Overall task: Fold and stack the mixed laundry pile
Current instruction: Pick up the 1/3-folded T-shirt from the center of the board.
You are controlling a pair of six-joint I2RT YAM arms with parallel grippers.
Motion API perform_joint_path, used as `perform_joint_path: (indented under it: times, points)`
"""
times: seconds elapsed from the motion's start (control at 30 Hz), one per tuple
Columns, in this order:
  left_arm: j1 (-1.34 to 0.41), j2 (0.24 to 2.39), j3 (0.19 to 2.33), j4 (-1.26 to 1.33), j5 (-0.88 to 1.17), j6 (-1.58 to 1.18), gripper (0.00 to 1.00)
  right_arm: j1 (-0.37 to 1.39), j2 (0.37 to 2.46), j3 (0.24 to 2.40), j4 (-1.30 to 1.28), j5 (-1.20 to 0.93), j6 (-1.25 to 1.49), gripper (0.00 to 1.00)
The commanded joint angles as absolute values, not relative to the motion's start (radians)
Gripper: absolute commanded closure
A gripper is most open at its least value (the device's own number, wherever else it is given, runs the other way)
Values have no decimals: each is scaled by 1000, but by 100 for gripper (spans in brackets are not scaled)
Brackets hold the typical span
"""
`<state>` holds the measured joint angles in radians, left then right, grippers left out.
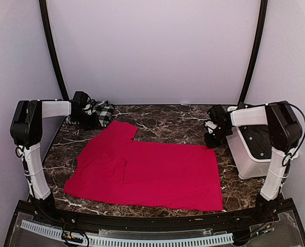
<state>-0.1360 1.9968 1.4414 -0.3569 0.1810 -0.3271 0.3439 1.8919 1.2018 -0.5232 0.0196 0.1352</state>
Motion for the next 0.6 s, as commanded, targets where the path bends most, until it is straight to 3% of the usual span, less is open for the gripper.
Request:
perform_joint_path:
  times: [0.0, 0.3, 0.57]
  points:
    - [-143, 1985, 1460, -327, 193, -282, 62, 334, 1891, 1221, -536, 5, 132, 100]
    - [-143, 2067, 1518, -369, 163, -250, 63, 334, 1888, 1219, -537, 5, 132, 100]
    - [-152, 2146, 1561, -410, 165, -225, 59, 334, 1897, 1238, -537, 4, 126, 100]
